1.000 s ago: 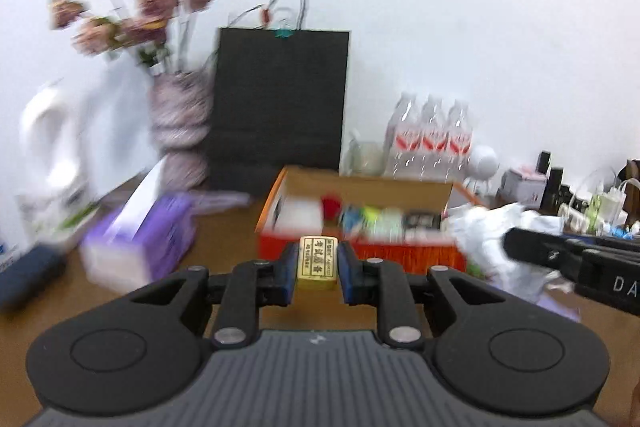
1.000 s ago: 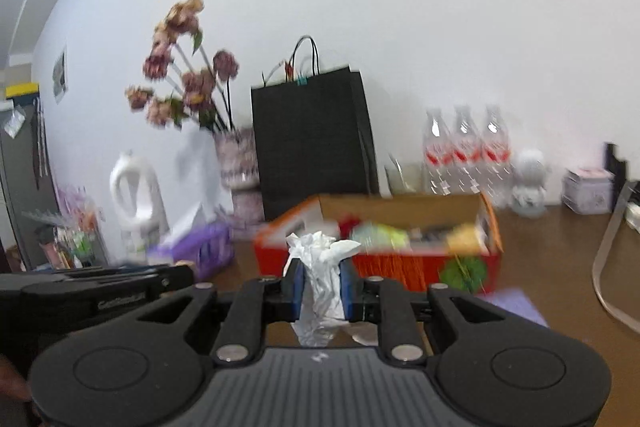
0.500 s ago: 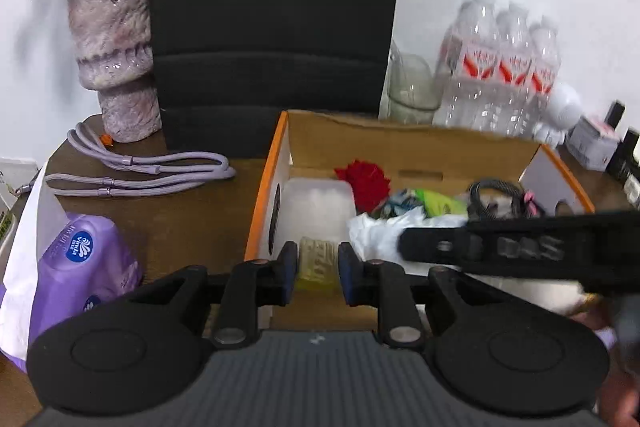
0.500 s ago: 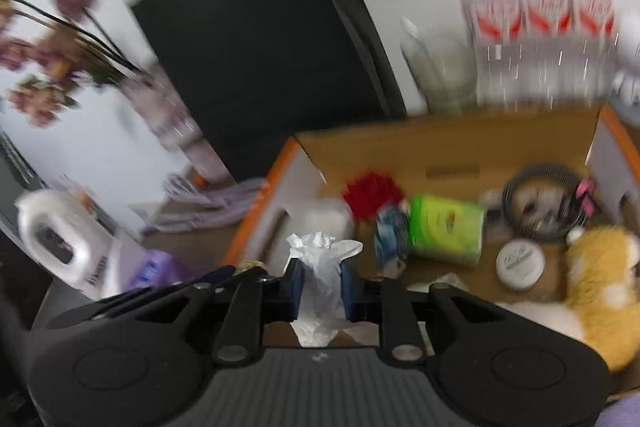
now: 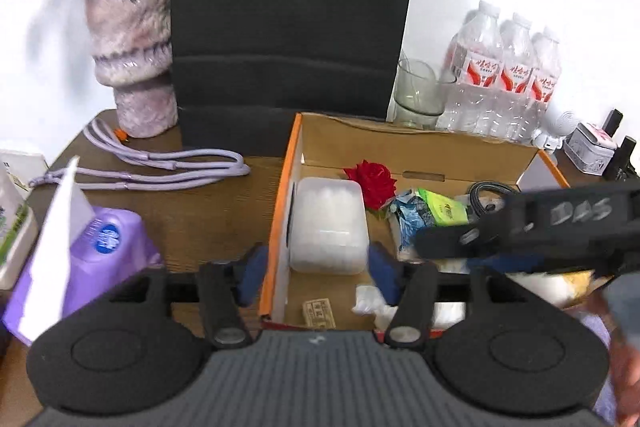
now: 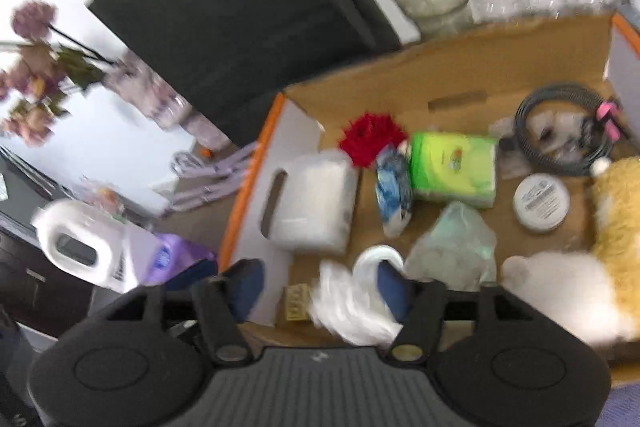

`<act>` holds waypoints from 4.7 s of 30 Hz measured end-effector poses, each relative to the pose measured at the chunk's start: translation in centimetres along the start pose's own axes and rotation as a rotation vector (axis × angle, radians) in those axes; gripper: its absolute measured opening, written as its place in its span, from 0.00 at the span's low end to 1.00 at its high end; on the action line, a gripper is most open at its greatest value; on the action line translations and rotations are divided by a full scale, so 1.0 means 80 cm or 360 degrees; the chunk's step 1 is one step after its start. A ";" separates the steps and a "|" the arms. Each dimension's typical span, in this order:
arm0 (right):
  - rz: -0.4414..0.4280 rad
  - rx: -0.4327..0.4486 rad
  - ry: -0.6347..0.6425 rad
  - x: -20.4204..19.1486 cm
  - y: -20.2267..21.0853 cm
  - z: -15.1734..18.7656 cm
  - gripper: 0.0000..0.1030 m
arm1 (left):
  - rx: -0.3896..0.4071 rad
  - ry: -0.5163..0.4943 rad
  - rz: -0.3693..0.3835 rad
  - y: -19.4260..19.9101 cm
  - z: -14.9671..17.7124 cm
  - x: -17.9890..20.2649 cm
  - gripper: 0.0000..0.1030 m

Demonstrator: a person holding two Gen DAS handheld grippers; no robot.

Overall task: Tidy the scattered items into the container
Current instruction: 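Raise both tools out of the box and move back over the desk, then grasp the small white oval item with the left tool while the right tool grasps the purple pouch, then carry the white item and purple pouch into the cardboard box and release both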

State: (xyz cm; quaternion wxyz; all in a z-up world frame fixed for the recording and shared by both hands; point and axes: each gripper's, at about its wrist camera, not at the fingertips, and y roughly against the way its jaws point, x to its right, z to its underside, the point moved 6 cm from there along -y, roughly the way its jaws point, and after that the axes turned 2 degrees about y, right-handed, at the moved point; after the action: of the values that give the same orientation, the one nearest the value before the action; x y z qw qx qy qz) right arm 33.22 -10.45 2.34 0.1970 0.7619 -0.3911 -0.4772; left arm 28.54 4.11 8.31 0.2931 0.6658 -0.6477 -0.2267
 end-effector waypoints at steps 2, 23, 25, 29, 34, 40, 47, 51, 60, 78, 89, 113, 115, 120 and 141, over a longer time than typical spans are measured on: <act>0.0017 0.0042 0.0018 -0.002 0.024 -0.001 0.67 | -0.0009 -0.0031 0.0008 0.010 0.003 0.006 0.71; 0.0722 0.0772 0.0619 0.013 0.235 0.204 0.96 | 0.0571 0.0002 -0.0052 0.195 0.176 0.059 1.00; 0.0648 0.0861 0.0596 0.021 0.258 0.271 1.00 | 0.0586 0.0032 -0.0022 0.221 0.236 0.055 1.00; 0.0623 0.0907 0.0566 0.048 0.269 0.365 1.00 | 0.0428 -0.0057 0.0039 0.231 0.316 0.065 1.00; 0.0828 0.0796 0.0627 0.078 0.244 0.347 0.94 | 0.0345 -0.0107 0.0010 0.206 0.316 0.076 1.00; 0.0892 0.0655 0.0670 0.122 0.211 0.271 0.67 | 0.0331 -0.0180 0.0051 0.184 0.300 0.096 1.00; 0.0793 0.0537 0.0483 0.163 0.190 0.263 0.09 | 0.0283 -0.0279 0.0175 0.145 0.268 0.142 0.96; 0.0707 0.0648 0.0238 0.190 0.217 0.261 0.06 | 0.0284 -0.0400 0.0326 0.120 0.245 0.193 0.89; 0.0631 0.0612 0.0187 0.186 0.244 0.293 0.14 | 0.0090 -0.0594 0.0490 0.031 0.229 0.275 0.49; 0.0942 0.0533 0.0465 0.194 0.193 0.246 0.34 | 0.0125 -0.0412 0.0470 0.055 0.229 0.235 0.26; 0.0689 0.0491 0.0487 0.160 0.184 0.264 0.00 | 0.0240 -0.0092 0.0229 0.153 0.266 0.113 0.26; 0.0626 0.0384 0.0678 0.133 0.158 0.262 0.84 | 0.0263 -0.0050 0.0161 0.185 0.310 0.064 0.26; 0.0658 0.0362 0.0748 0.123 0.148 0.273 0.84 | 0.0255 -0.0041 0.0156 0.182 0.309 0.061 0.26; 0.0676 0.0408 0.0716 0.114 0.156 0.286 0.16 | 0.0234 -0.0045 0.0172 0.170 0.308 0.064 0.26; 0.0574 0.0539 0.0367 0.054 0.075 -0.025 0.04 | 0.0379 -0.0412 -0.0020 -0.048 -0.017 0.100 0.28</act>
State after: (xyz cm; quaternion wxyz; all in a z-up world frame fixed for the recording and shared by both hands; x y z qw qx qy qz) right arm 33.57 -17.68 4.88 0.1918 0.7513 -0.5697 -0.2723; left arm 32.74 -3.74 7.24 0.1249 0.6650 -0.6981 -0.2341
